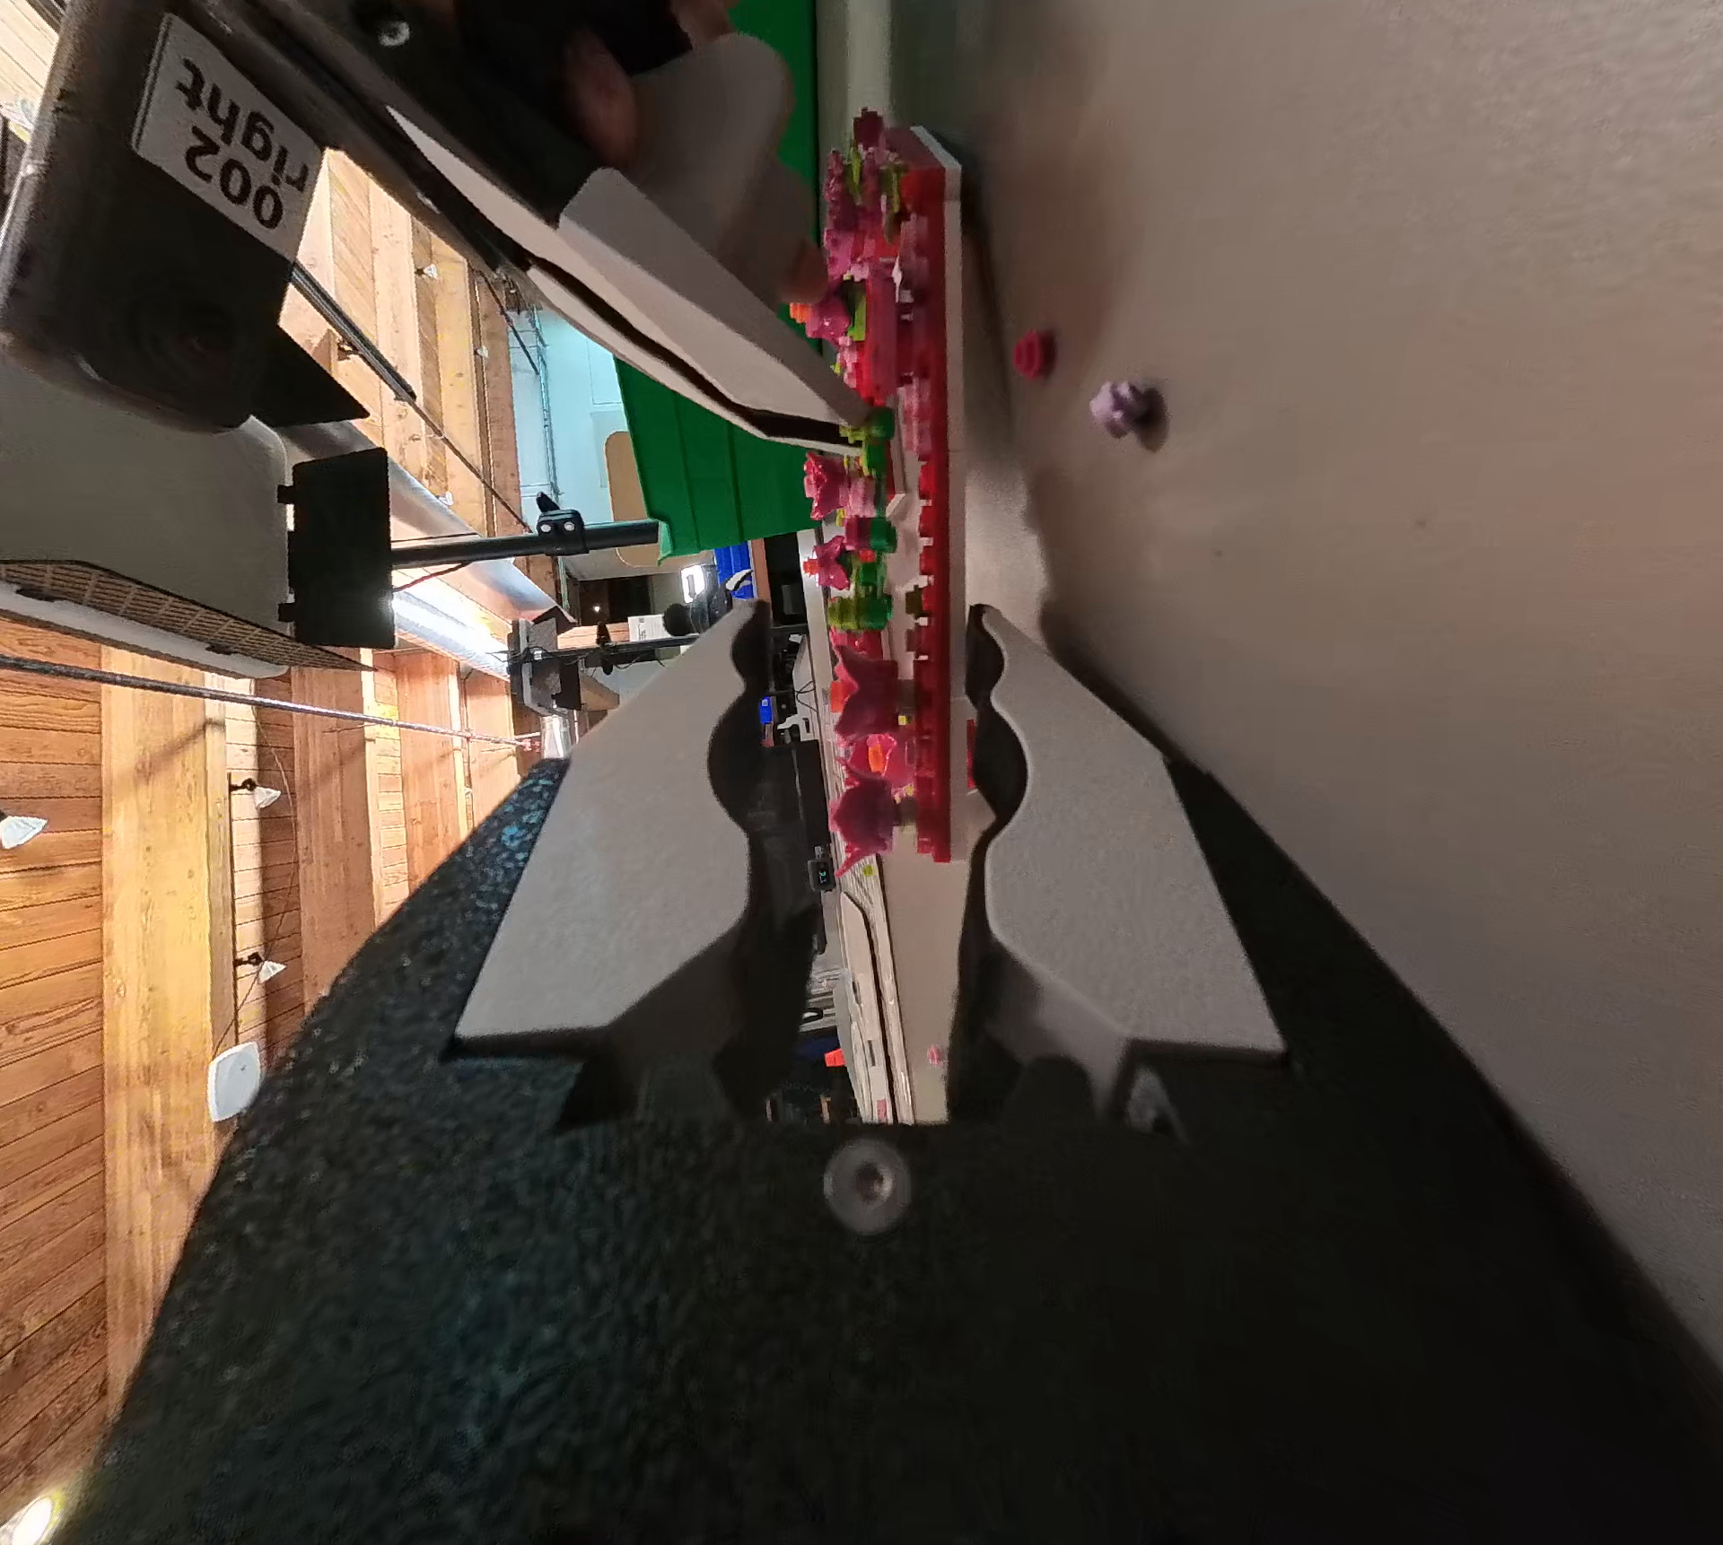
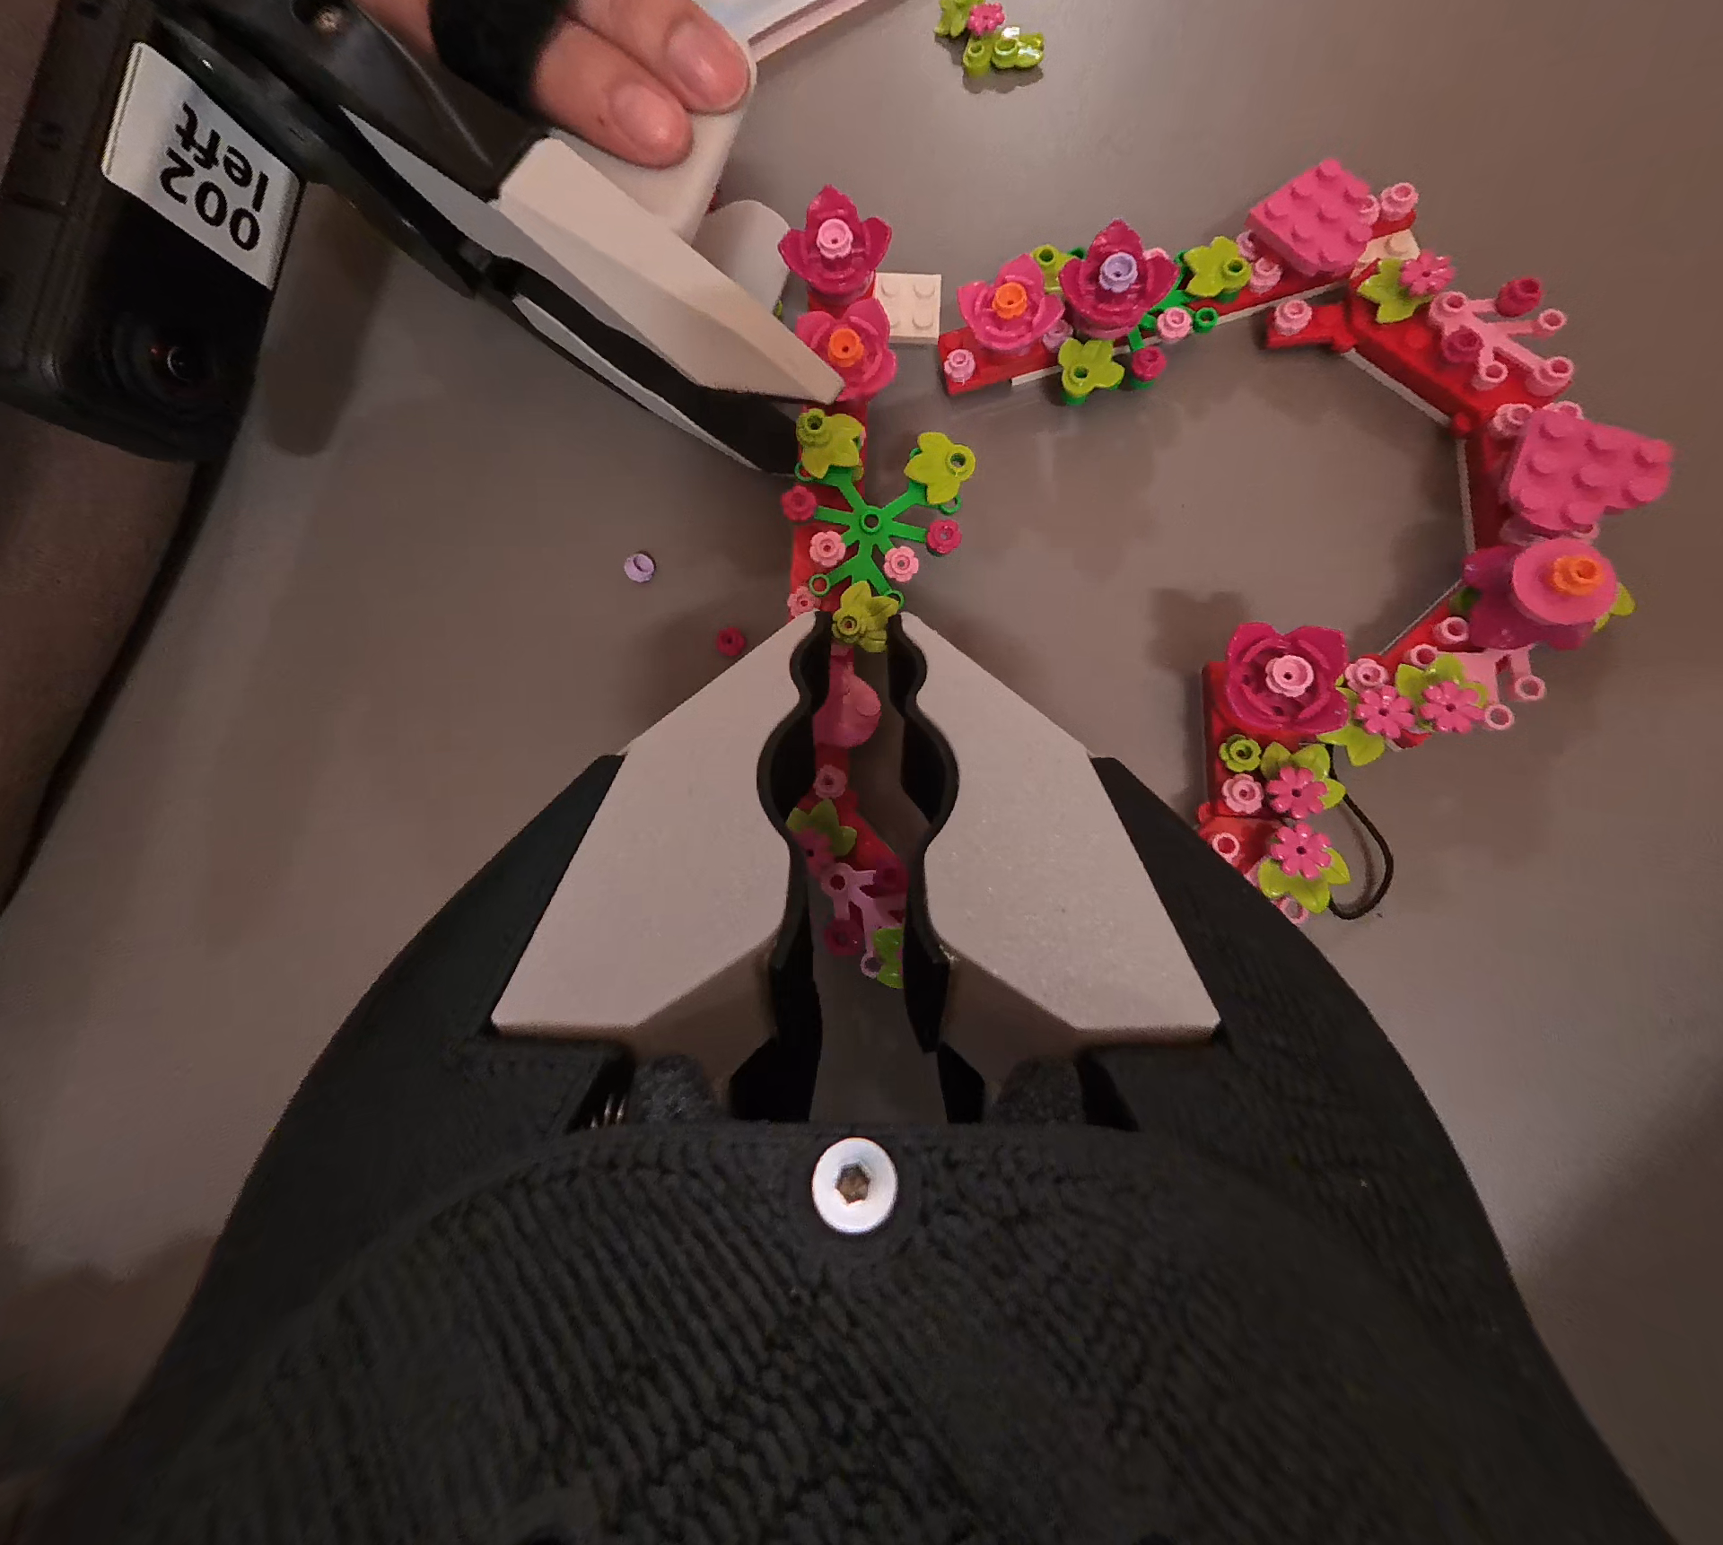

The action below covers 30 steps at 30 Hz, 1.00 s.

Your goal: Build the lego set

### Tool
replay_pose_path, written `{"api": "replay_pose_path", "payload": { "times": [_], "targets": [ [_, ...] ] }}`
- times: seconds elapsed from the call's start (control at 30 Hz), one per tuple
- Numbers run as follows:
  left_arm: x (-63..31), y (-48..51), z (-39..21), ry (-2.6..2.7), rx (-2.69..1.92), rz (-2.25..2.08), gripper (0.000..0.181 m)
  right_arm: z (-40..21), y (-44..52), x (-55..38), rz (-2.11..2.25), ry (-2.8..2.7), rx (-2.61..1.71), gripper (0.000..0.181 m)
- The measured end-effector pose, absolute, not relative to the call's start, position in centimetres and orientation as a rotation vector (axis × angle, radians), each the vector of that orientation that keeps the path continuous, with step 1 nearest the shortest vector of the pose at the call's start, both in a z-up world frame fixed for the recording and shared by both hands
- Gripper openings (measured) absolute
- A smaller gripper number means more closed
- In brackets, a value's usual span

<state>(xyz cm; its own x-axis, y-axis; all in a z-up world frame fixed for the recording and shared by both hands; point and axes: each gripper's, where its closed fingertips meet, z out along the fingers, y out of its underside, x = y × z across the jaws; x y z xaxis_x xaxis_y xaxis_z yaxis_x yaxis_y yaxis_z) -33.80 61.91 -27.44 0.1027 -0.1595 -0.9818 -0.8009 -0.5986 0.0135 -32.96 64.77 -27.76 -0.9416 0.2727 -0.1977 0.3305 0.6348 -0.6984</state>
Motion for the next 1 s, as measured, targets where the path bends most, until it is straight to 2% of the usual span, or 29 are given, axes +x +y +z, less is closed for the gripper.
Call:
{"api": "replay_pose_path", "payload": {
  "times": [0.63,1.0],
  "targets": [
    [-33.46,61.88,-27.97,0.966,-1.865,1.506,0.019,-27.87,64.91,-32.63,-1.137,2.854,0.459,0.010],
    [-33.34,61.84,-27.89,0.985,-1.857,1.527,0.018,-27.60,65.03,-32.91,-1.155,2.924,0.431,0.014]
  ]
}}
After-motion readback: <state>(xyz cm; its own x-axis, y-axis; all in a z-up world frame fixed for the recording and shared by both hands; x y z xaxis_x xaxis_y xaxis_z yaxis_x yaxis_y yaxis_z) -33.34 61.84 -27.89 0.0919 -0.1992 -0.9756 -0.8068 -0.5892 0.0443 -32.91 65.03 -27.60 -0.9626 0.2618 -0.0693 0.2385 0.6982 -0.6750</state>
